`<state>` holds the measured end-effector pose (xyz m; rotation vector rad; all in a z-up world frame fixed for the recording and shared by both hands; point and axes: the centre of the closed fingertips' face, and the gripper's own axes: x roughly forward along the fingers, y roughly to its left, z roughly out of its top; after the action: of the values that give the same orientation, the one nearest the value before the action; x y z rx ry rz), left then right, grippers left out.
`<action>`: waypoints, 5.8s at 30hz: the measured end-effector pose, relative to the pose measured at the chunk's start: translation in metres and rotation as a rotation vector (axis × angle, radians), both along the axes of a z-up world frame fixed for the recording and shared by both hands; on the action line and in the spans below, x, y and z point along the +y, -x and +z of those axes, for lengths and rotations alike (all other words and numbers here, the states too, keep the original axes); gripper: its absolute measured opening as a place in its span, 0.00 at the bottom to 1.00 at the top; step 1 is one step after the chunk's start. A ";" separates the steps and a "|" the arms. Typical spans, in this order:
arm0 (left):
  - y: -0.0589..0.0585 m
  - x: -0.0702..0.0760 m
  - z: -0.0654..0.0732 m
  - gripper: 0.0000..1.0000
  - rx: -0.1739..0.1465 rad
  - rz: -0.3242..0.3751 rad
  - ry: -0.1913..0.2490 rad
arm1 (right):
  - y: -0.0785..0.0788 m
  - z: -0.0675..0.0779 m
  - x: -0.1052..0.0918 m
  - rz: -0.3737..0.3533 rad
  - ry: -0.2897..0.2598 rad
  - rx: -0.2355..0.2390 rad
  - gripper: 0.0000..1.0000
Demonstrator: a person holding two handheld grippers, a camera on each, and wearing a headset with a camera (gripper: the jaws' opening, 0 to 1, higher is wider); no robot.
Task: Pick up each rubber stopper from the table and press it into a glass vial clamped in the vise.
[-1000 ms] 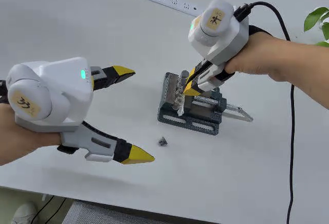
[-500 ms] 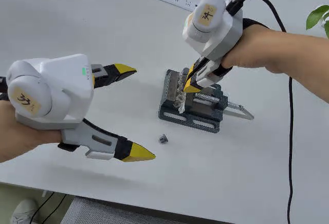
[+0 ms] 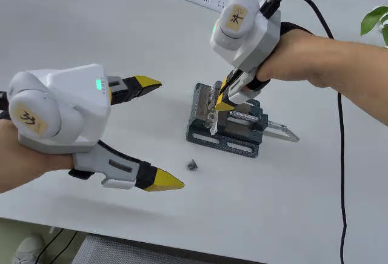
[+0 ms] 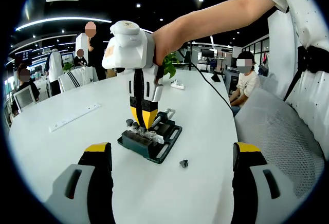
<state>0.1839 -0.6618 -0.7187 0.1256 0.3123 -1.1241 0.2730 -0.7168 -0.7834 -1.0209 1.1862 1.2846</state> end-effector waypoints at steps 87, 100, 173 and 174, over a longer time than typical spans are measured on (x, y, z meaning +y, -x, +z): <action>-0.004 -0.003 0.000 0.94 0.015 -0.005 0.022 | -0.006 0.002 0.004 0.007 -0.049 -0.014 0.00; -0.005 -0.002 -0.001 0.94 0.017 0.002 0.026 | -0.004 0.001 0.005 0.013 -0.031 -0.014 0.00; -0.011 -0.003 -0.002 0.91 0.021 0.009 0.036 | -0.005 -0.001 0.004 -0.054 -0.073 0.021 0.00; -0.011 -0.003 -0.002 0.91 0.021 0.009 0.037 | -0.004 -0.001 0.004 -0.054 -0.072 0.022 0.00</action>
<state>0.1949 -0.6651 -0.7204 0.0798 0.3102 -1.1221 0.2772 -0.7123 -0.7840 -0.9193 1.1683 1.2894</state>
